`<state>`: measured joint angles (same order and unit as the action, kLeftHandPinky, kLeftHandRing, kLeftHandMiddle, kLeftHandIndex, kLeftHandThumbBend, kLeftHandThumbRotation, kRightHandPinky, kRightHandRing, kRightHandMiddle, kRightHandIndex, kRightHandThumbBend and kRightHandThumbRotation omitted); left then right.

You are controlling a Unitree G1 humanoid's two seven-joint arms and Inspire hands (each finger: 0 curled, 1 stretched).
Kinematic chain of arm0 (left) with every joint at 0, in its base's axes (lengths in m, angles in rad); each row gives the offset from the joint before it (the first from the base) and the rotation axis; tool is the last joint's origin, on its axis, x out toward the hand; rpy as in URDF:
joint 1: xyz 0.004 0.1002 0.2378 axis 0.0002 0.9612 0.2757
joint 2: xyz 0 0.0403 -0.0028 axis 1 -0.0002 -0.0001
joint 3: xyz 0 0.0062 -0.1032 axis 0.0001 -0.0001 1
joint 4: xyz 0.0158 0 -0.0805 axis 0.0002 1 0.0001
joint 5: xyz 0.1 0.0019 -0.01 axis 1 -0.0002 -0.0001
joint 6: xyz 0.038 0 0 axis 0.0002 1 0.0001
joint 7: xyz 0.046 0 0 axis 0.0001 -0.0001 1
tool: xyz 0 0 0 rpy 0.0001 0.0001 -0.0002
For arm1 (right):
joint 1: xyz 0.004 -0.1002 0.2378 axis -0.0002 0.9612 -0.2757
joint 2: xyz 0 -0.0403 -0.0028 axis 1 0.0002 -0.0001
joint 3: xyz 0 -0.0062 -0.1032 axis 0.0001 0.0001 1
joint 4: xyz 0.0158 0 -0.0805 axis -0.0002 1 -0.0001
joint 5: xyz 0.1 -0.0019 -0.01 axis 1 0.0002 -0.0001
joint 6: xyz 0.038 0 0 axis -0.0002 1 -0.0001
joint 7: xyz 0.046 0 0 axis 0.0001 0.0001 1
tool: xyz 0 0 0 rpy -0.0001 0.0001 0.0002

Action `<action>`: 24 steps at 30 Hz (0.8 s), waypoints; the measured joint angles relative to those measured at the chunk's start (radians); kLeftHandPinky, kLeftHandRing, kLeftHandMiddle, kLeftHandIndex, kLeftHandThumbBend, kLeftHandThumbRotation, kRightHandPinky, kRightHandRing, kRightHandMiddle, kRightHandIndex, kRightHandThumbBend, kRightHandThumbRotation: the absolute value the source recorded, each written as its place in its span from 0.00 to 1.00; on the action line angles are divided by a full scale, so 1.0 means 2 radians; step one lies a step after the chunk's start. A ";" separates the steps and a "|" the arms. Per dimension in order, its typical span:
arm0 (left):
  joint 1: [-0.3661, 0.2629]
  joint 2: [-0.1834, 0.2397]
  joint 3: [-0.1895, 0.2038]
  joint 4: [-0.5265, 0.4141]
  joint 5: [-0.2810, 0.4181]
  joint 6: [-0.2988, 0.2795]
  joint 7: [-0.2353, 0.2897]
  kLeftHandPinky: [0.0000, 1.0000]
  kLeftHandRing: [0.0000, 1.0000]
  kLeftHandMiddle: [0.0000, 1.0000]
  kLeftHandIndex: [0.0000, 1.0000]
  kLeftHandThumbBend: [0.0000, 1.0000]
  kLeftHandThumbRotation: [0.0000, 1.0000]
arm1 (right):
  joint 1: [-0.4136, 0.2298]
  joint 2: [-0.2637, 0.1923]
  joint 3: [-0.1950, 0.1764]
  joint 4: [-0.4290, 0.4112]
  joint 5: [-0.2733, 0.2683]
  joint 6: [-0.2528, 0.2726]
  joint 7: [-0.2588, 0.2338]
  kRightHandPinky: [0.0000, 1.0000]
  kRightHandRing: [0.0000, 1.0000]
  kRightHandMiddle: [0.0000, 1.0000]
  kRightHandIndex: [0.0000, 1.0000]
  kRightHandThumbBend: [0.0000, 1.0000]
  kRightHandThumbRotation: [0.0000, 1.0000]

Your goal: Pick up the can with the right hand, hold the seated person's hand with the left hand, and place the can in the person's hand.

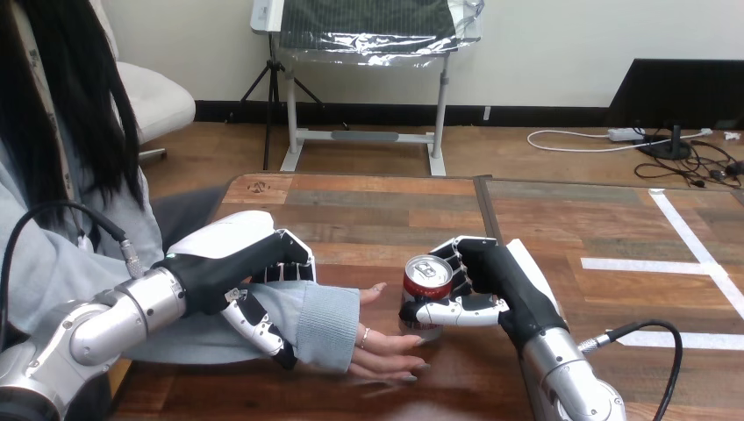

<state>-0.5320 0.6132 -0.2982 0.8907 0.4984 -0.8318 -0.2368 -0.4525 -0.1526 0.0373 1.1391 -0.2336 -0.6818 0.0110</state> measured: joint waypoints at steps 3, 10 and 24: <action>0.000 0.000 0.000 0.001 0.000 0.000 0.000 0.27 0.32 0.40 0.42 0.93 0.00 | 0.002 0.000 0.001 -0.004 0.000 -0.001 0.000 0.35 0.40 0.48 0.48 0.83 0.00; 0.000 0.000 0.000 0.001 0.000 0.000 0.000 0.27 0.32 0.40 0.42 0.93 0.00 | 0.009 0.001 0.001 -0.020 0.001 -0.002 0.005 0.34 0.40 0.47 0.48 0.83 0.00; 0.000 -0.003 0.000 0.002 0.000 0.000 -0.004 0.26 0.32 0.40 0.42 0.93 0.00 | 0.024 0.008 0.001 -0.053 0.012 -0.002 0.020 0.33 0.39 0.47 0.48 0.83 0.00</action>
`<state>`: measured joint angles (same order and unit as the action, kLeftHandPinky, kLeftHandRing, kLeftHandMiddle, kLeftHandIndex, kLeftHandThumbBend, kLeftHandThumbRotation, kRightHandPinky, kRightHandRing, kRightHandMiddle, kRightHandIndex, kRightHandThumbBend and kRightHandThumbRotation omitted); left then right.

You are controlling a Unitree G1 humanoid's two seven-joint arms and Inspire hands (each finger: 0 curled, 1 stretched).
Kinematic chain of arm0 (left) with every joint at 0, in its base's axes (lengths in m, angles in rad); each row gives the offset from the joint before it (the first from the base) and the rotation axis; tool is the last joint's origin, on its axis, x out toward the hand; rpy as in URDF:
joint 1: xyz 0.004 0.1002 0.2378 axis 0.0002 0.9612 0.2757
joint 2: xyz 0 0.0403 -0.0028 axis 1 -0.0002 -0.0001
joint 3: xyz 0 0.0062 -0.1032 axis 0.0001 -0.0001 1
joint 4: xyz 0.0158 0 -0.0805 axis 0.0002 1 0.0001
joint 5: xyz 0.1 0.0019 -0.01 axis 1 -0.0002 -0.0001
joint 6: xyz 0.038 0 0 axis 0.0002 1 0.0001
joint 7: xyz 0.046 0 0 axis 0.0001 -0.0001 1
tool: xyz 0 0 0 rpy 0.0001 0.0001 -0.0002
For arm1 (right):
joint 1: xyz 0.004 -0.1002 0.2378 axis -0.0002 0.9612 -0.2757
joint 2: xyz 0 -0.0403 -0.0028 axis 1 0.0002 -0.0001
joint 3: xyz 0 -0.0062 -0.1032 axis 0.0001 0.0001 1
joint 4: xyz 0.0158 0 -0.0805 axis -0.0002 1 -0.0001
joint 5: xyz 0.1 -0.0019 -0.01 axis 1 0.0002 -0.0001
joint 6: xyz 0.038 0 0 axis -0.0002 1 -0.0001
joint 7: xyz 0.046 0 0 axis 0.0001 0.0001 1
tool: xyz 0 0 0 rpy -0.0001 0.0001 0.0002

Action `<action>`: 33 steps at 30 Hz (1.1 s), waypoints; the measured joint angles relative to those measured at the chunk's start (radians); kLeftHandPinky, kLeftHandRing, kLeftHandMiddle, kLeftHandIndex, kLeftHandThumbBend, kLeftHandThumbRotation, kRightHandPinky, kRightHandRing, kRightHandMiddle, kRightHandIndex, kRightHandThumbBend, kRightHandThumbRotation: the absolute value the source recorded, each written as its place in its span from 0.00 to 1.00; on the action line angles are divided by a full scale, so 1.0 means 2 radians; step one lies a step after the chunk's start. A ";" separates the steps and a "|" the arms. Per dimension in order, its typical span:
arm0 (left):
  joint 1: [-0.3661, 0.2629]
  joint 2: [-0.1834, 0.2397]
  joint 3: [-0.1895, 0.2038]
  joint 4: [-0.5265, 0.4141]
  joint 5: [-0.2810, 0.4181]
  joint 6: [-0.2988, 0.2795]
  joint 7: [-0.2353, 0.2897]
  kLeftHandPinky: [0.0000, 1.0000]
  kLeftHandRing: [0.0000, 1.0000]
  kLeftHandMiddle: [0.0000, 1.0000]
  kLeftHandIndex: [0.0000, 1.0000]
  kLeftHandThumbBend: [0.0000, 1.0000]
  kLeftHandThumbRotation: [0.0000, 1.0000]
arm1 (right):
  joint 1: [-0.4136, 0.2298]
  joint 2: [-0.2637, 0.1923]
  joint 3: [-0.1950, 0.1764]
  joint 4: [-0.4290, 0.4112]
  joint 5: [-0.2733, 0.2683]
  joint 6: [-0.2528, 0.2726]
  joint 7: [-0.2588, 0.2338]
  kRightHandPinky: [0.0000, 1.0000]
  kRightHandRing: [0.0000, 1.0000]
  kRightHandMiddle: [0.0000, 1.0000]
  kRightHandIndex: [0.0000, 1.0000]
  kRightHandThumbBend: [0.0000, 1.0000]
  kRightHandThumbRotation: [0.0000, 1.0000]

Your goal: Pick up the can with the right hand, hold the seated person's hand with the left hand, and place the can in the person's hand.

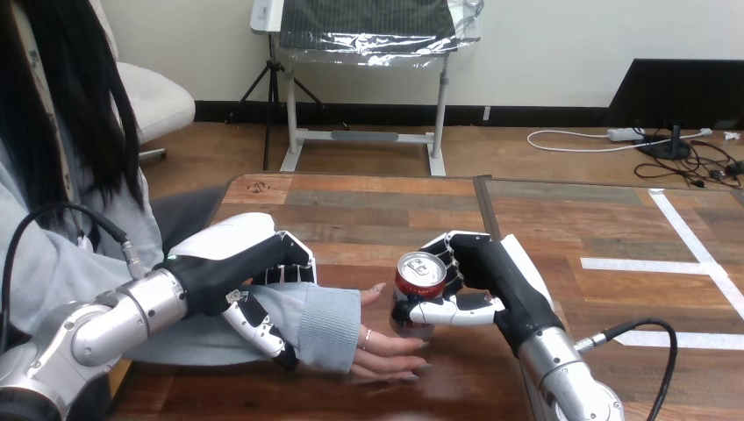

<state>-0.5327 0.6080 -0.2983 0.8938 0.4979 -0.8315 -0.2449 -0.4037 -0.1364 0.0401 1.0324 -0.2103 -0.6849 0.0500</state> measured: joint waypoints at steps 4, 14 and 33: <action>0.000 -0.001 0.000 0.000 0.000 0.000 -0.001 0.27 0.32 0.40 0.42 0.94 0.00 | 0.004 0.005 0.000 -0.008 0.006 0.000 0.005 0.34 0.39 0.47 0.48 0.83 0.00; -0.001 -0.002 0.000 0.000 0.000 0.000 -0.001 0.27 0.32 0.40 0.42 0.93 0.00 | 0.014 0.015 0.001 -0.035 0.009 0.007 0.015 0.34 0.40 0.47 0.48 0.83 0.00; -0.010 -0.004 0.000 0.002 0.000 0.003 -0.001 0.27 0.33 0.40 0.42 0.93 0.00 | 0.033 0.023 0.003 -0.075 0.017 0.009 0.021 0.35 0.40 0.47 0.48 0.83 0.00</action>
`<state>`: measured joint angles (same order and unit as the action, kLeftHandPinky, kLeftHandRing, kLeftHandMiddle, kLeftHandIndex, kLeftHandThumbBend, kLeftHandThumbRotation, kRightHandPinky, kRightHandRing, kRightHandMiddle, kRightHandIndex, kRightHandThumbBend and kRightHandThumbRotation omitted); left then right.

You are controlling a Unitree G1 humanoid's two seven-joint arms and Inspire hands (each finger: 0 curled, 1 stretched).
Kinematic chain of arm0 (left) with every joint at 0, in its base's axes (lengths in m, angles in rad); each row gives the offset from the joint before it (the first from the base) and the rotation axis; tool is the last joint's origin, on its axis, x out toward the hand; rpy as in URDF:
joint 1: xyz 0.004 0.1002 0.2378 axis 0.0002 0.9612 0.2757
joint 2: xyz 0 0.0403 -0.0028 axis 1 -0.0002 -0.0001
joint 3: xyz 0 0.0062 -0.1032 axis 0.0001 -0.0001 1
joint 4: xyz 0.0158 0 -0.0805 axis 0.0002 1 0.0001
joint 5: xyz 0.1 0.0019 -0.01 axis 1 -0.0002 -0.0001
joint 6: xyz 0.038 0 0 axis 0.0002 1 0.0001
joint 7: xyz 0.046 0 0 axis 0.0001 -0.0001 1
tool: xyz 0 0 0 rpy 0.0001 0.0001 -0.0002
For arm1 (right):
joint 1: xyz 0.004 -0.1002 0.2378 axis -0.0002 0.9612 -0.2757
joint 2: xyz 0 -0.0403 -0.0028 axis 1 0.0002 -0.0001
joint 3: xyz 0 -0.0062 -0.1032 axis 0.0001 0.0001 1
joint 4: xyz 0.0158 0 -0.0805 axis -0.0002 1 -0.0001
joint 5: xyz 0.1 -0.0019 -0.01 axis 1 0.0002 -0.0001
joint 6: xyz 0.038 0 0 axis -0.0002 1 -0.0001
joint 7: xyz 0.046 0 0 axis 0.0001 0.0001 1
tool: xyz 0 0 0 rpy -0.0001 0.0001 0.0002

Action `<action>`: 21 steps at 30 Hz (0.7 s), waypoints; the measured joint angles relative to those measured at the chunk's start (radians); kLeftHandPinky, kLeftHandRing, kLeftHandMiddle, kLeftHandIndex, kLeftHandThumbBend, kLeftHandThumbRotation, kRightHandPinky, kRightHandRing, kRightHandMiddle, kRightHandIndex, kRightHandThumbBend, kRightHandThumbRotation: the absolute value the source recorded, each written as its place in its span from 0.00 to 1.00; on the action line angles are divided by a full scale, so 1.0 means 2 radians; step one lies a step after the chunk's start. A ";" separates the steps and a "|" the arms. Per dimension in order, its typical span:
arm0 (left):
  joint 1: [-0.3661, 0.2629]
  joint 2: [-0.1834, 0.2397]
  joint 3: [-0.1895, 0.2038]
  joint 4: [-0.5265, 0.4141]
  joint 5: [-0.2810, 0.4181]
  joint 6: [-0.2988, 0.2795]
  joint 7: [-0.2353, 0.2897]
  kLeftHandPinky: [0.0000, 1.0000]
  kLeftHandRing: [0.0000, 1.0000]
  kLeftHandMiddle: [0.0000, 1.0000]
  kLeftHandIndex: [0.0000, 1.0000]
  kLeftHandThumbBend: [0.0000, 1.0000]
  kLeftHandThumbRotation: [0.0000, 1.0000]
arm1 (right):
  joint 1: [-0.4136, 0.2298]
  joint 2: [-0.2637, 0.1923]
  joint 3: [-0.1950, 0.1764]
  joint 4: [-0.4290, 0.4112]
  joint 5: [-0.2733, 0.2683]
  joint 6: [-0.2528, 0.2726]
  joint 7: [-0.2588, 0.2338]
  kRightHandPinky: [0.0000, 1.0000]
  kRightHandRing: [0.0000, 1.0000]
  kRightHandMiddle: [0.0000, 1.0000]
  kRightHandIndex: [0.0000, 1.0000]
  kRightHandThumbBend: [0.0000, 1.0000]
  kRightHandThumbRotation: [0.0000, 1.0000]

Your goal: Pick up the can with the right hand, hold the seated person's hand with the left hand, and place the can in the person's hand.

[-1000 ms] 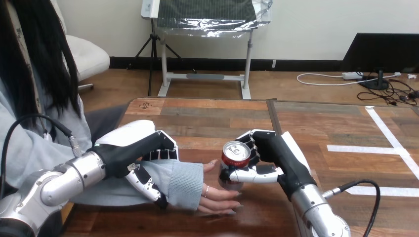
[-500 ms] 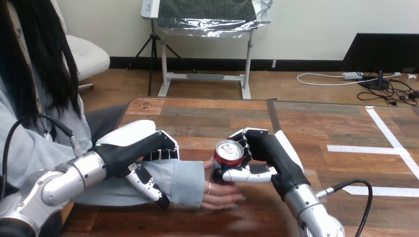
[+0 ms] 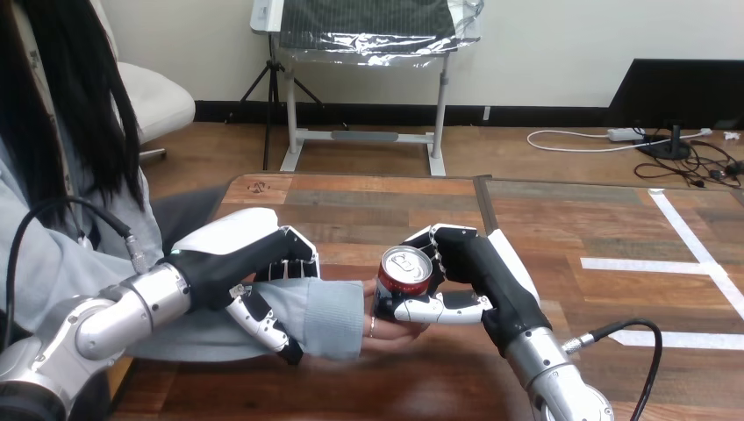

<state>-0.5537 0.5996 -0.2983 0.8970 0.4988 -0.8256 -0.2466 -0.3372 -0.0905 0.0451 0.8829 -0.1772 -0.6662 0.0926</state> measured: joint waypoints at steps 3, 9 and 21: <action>-0.002 -0.001 0.000 0.001 0.000 0.000 0.000 0.27 0.33 0.40 0.42 0.93 0.00 | 0.004 0.002 0.000 -0.009 0.003 0.002 0.000 0.34 0.39 0.46 0.48 0.83 0.00; -0.006 -0.003 0.000 0.008 0.000 0.000 0.000 0.27 0.32 0.40 0.41 0.93 0.00 | 0.013 0.006 0.001 -0.027 0.004 0.009 -0.001 0.33 0.38 0.46 0.48 0.83 0.00; -0.013 -0.008 0.000 0.024 0.001 -0.003 0.002 0.28 0.33 0.40 0.42 0.94 0.00 | 0.027 0.007 0.007 -0.061 0.006 0.017 -0.005 0.32 0.37 0.46 0.48 0.82 0.00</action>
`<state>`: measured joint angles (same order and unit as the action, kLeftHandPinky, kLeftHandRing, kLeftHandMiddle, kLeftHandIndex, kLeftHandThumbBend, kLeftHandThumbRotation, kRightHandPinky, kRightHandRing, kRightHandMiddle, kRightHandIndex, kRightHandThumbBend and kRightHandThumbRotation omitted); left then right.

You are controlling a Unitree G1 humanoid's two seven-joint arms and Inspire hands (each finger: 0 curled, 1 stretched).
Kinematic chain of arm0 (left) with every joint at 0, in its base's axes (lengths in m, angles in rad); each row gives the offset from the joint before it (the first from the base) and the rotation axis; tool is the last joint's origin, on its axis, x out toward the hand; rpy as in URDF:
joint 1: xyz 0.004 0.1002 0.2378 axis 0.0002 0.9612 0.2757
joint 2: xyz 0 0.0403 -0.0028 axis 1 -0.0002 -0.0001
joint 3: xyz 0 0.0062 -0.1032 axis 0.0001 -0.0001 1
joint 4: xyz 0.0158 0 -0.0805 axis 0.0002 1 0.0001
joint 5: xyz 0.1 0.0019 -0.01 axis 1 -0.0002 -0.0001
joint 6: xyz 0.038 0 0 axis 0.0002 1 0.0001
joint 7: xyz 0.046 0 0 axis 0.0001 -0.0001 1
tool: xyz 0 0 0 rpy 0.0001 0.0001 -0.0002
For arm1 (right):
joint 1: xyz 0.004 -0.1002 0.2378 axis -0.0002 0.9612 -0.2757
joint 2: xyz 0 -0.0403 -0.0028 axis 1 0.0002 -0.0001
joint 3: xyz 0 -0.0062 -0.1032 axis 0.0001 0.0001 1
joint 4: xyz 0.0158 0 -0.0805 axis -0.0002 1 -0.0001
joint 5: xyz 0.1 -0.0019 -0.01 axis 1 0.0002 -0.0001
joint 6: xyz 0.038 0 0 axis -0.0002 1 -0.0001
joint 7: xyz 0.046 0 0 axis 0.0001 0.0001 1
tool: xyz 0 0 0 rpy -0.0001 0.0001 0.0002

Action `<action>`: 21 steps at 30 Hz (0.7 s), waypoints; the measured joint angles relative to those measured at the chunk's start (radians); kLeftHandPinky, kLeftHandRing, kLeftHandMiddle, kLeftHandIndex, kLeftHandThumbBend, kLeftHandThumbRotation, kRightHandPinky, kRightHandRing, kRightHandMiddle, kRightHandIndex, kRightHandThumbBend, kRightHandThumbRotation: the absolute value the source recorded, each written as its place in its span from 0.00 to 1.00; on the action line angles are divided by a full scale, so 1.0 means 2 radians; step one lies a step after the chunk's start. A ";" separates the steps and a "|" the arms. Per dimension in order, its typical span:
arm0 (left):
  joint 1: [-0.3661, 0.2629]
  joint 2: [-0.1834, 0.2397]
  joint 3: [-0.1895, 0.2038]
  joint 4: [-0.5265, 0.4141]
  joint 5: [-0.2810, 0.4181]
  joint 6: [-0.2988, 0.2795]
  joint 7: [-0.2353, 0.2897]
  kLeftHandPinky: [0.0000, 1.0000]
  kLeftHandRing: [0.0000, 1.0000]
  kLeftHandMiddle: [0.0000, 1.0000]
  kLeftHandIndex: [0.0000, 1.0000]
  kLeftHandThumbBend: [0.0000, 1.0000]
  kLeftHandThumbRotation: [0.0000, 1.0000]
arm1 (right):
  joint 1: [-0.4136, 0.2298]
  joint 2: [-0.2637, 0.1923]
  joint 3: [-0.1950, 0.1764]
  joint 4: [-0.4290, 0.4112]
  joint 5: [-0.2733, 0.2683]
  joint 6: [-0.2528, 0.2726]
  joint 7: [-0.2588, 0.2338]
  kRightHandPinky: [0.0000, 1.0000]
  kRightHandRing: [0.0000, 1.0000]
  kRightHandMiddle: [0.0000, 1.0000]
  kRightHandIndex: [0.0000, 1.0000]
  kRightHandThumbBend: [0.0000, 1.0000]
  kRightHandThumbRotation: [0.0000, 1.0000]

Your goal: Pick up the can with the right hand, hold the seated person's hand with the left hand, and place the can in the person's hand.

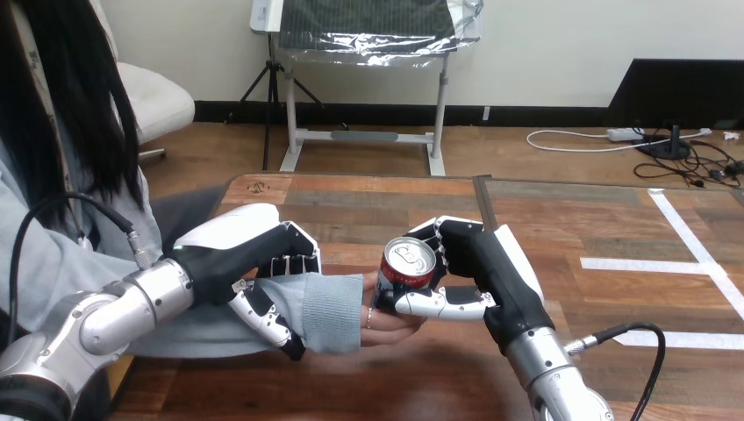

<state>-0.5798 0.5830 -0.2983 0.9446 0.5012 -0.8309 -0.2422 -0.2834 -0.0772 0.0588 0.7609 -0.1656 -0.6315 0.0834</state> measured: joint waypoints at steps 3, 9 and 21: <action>-0.001 -0.001 0.000 0.002 0.000 0.000 0.001 0.28 0.33 0.40 0.41 0.94 0.00 | 0.004 0.000 0.001 -0.009 0.003 0.001 0.000 0.32 0.37 0.46 0.48 0.82 0.00; -0.007 -0.004 0.000 0.008 0.006 -0.001 0.005 0.28 0.33 0.40 0.42 0.93 0.00 | 0.011 0.001 0.002 -0.026 0.007 0.006 0.000 0.32 0.37 0.45 0.48 0.82 0.00; -0.016 -0.012 -0.001 0.022 0.010 -0.002 0.010 0.28 0.33 0.40 0.42 0.92 0.00 | 0.016 0.002 0.002 -0.045 0.010 0.013 0.000 0.32 0.37 0.46 0.48 0.82 0.00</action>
<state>-0.6116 0.5597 -0.3002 0.9879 0.5211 -0.8348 -0.2216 -0.2518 -0.0733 0.0627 0.6710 -0.1453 -0.6049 0.0832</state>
